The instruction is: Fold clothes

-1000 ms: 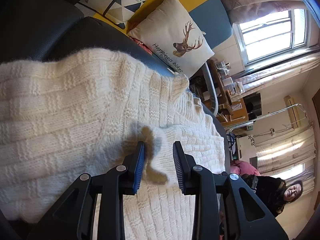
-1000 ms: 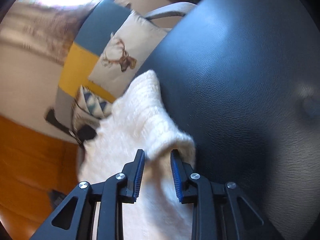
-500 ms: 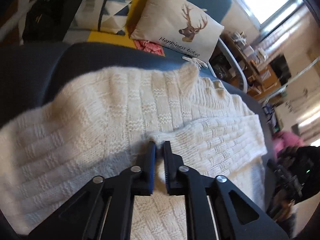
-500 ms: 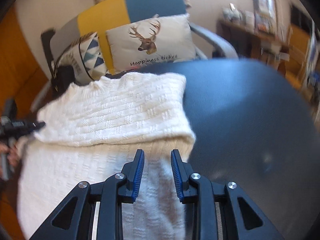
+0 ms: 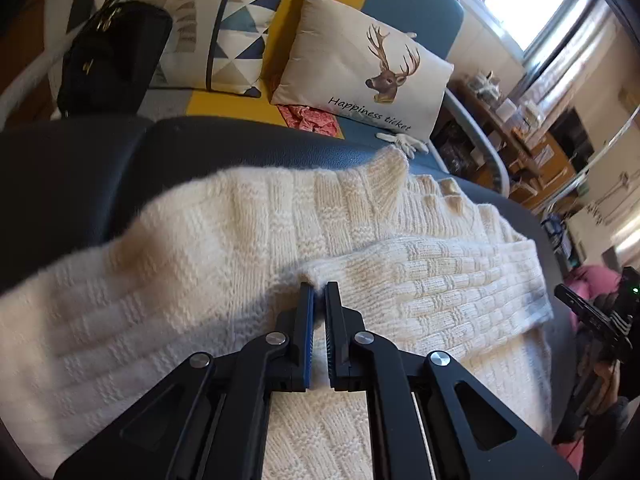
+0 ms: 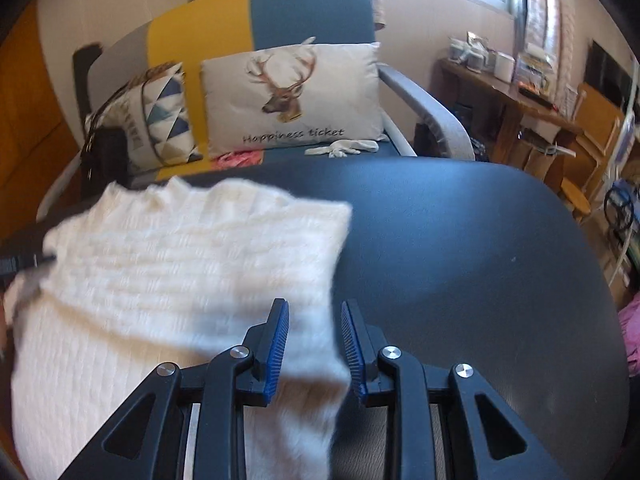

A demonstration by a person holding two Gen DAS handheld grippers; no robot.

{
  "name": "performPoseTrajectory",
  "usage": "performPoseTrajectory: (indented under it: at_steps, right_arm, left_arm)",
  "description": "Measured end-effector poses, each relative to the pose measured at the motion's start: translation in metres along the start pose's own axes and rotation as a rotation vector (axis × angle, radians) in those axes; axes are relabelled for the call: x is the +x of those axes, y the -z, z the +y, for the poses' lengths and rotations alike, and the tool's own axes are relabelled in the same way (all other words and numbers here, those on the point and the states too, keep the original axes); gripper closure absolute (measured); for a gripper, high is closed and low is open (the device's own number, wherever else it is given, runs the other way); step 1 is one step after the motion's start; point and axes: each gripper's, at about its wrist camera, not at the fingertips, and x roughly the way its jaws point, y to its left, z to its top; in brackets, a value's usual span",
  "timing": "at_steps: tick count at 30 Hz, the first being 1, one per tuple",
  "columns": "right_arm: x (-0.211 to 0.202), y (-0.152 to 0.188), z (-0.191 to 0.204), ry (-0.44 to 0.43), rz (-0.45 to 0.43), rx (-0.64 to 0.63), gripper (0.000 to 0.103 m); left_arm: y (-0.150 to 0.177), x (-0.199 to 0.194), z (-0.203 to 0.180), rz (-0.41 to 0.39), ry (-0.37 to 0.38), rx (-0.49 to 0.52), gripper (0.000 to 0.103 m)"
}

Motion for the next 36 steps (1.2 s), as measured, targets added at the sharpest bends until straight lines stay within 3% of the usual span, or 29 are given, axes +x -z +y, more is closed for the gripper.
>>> performPoseTrajectory:
  at_steps: [4,12,15,17,20,23,25,28,31,36]
  right_arm:
    - [0.014,-0.024,0.005,-0.004,0.019,-0.043,0.076]
    - [0.075,-0.046,0.006,-0.001,0.203,-0.038,0.073]
    - [0.083,-0.048,0.004,-0.01,0.21,-0.02,0.075]
    - [0.082,-0.048,0.005,0.011,0.204,-0.052,0.091]
    - [0.073,-0.051,0.005,0.035,0.165,-0.094,0.101]
    - [0.06,-0.058,-0.004,0.032,0.102,-0.078,0.101]
    - [0.061,-0.062,-0.015,-0.002,0.107,-0.023,0.101]
    - [0.07,-0.062,-0.035,-0.092,0.143,0.1,0.074]
    - [0.078,-0.059,-0.045,-0.159,0.177,0.165,0.073]
    - [0.087,-0.054,-0.03,-0.121,0.206,0.102,0.065]
  left_arm:
    - [0.005,-0.003,0.009,-0.003,0.038,-0.048,0.098]
    - [0.007,-0.002,0.007,0.003,0.056,-0.045,0.098]
    - [0.007,-0.002,0.006,0.002,0.055,-0.037,0.098]
    - [0.007,-0.003,0.003,-0.005,0.051,-0.023,0.098]
    - [0.006,-0.013,-0.001,-0.054,0.08,-0.011,0.098]
    - [0.005,-0.013,-0.003,-0.06,0.097,-0.009,0.098]
    - [0.006,-0.006,-0.002,-0.038,0.088,-0.009,0.098]
    - [0.007,-0.002,0.002,-0.023,0.086,-0.022,0.098]
    - [0.008,-0.002,0.005,-0.019,0.1,-0.04,0.098]
    - [0.007,-0.001,0.005,-0.013,0.095,-0.032,0.098]
